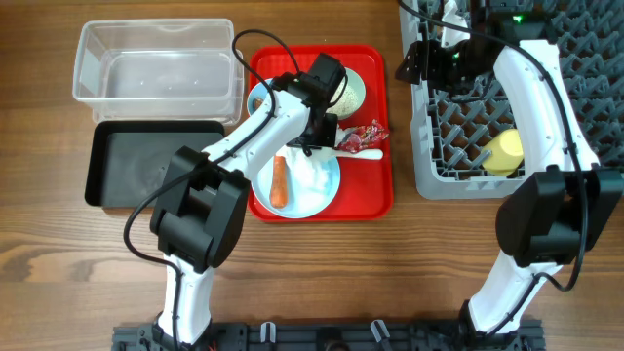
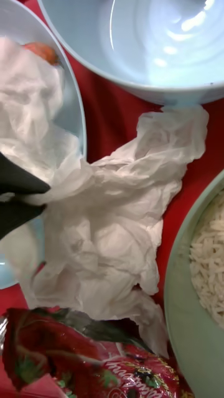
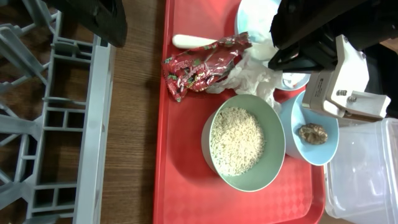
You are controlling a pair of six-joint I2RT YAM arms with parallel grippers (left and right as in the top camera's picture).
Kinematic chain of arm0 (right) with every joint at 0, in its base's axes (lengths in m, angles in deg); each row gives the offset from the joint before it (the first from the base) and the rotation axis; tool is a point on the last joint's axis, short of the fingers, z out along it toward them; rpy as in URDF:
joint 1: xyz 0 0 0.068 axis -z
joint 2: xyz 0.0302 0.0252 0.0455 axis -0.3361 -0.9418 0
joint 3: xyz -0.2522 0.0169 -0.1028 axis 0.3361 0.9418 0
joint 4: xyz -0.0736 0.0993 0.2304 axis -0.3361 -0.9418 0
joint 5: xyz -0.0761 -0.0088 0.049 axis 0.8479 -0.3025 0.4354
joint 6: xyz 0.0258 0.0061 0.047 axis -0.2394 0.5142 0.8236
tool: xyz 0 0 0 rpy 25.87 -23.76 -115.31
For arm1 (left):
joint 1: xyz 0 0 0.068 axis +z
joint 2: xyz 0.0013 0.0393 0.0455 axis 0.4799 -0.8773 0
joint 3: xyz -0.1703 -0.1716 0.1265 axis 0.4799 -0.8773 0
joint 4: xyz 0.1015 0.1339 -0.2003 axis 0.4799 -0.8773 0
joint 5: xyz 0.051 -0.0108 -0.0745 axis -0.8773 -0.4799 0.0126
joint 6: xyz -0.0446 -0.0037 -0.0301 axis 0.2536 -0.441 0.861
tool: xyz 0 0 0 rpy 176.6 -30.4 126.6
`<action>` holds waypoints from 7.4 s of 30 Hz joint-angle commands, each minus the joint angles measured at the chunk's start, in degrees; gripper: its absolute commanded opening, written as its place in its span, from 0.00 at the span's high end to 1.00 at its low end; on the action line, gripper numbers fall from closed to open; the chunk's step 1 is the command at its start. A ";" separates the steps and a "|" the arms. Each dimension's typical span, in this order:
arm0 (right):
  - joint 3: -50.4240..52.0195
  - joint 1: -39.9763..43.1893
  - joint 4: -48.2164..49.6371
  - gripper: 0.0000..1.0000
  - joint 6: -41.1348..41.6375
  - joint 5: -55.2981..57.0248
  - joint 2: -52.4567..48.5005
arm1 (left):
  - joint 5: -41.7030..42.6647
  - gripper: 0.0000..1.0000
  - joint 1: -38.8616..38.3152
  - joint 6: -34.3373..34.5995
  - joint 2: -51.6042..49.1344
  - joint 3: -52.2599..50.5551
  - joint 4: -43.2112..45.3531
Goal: Sort waste into correct bins and load items into the dishwasher rack
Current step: 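Grasp the crumpled white tissue with the left gripper, then drop the tissue into the clear plastic bin with the left gripper, then grasp the remaining tissue on the plate with the left gripper, then drop the tissue into the clear plastic bin with the left gripper, then grasp the orange carrot on the blue plate with the left gripper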
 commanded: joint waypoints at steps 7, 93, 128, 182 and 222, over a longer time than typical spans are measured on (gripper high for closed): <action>-0.90 -0.11 0.04 0.23 0.63 0.24 0.79 | -0.42 0.96 0.70 -0.02 10.62 6.34 -6.56; -0.79 -0.07 -3.61 0.00 -2.38 5.84 0.76 | 0.68 0.90 -2.60 -13.64 -4.00 -1.99 12.02; -0.79 -0.09 -3.15 0.00 -1.75 6.84 0.76 | -7.63 0.42 25.24 -8.83 11.47 -2.01 21.18; -0.76 -0.09 -4.59 0.00 -3.52 7.13 0.76 | -1.46 0.22 -8.98 -21.11 -0.68 -2.05 5.25; -0.76 -0.09 -4.90 0.00 -3.65 7.93 0.76 | -3.45 0.59 -0.50 17.94 9.27 -25.59 3.69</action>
